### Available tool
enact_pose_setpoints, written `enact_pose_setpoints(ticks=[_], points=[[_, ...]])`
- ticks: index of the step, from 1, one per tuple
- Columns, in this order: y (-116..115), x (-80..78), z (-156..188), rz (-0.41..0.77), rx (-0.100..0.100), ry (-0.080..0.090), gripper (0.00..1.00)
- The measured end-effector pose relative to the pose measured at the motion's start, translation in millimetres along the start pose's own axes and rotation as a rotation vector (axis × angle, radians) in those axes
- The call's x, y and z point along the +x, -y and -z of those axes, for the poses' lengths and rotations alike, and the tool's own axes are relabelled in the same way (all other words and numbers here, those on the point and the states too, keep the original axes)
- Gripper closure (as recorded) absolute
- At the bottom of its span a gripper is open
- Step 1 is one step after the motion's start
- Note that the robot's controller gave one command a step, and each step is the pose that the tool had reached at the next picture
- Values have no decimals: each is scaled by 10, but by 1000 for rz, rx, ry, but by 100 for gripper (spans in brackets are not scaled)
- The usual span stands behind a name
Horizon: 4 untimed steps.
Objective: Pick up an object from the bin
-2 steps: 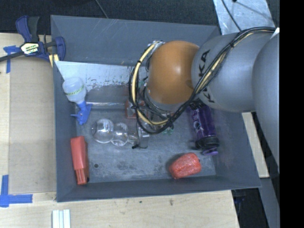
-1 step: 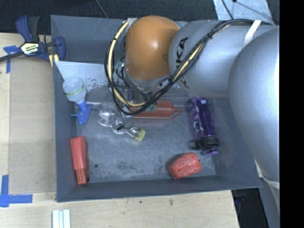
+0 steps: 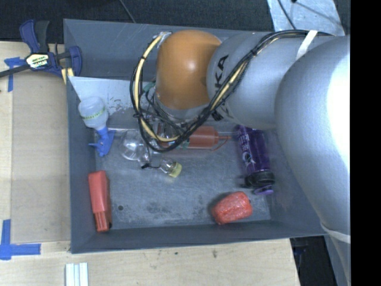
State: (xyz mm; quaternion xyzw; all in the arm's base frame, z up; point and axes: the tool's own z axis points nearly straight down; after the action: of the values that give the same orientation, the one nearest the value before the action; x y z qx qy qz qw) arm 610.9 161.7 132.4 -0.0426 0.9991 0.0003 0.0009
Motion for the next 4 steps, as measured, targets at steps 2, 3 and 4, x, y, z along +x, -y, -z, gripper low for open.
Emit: enact_pose_setpoints(ticks=[2,3,4], points=[[-24,-55,-621,-240,1,-3,100],[-24,-55,-621,-240,1,-3,100],[-20,-40,-580,-241,2,-6,100]])
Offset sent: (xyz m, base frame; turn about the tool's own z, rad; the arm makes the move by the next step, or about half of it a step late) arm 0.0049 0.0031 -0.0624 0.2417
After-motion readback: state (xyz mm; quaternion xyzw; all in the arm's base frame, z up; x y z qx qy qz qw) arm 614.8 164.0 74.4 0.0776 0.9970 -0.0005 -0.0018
